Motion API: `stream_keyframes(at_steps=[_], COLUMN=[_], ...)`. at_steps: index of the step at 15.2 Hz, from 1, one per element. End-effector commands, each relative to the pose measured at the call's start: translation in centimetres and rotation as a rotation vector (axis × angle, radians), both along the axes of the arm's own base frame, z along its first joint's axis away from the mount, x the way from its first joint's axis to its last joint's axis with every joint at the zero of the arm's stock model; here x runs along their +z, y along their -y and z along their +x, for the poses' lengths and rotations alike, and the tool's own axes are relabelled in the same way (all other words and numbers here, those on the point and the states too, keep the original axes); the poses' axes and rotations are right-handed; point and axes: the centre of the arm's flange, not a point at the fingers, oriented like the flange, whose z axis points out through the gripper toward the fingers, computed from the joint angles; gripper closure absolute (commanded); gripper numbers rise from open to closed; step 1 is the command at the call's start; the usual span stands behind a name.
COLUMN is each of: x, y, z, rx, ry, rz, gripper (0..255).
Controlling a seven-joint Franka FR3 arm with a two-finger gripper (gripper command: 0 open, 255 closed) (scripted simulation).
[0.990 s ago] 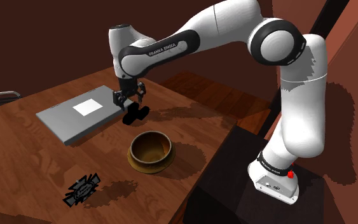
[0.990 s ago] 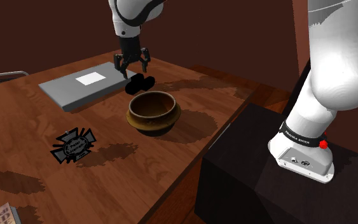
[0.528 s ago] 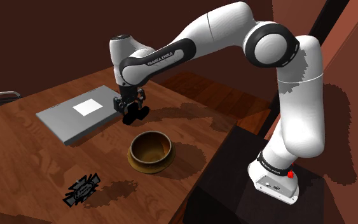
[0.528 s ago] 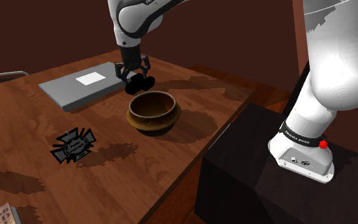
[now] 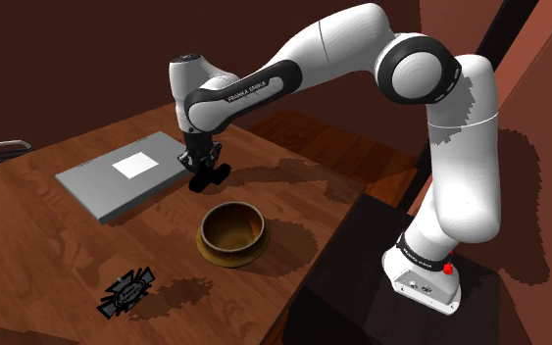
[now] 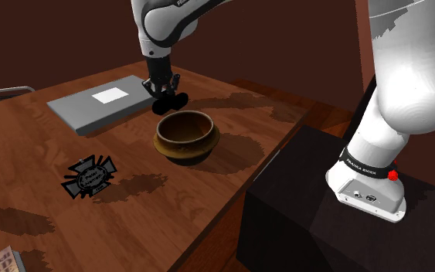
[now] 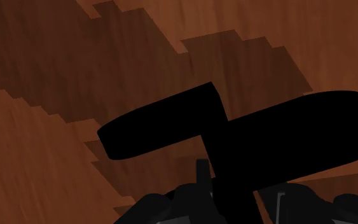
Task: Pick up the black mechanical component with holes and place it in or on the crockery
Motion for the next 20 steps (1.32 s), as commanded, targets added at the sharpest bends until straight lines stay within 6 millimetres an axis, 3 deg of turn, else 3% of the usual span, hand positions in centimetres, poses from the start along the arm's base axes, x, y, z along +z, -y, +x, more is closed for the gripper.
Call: stream_keyframes(at_steps=[1, 8, 20], x=[0.0, 0.0, 6.3], y=[0.0, 0.0, 0.0], z=[0.0, 0.0, 0.0], rx=[0.0, 0.0, 0.0], ry=[0.0, 0.0, 0.0], rz=[0.0, 0.0, 0.0], gripper=[255, 255, 255])
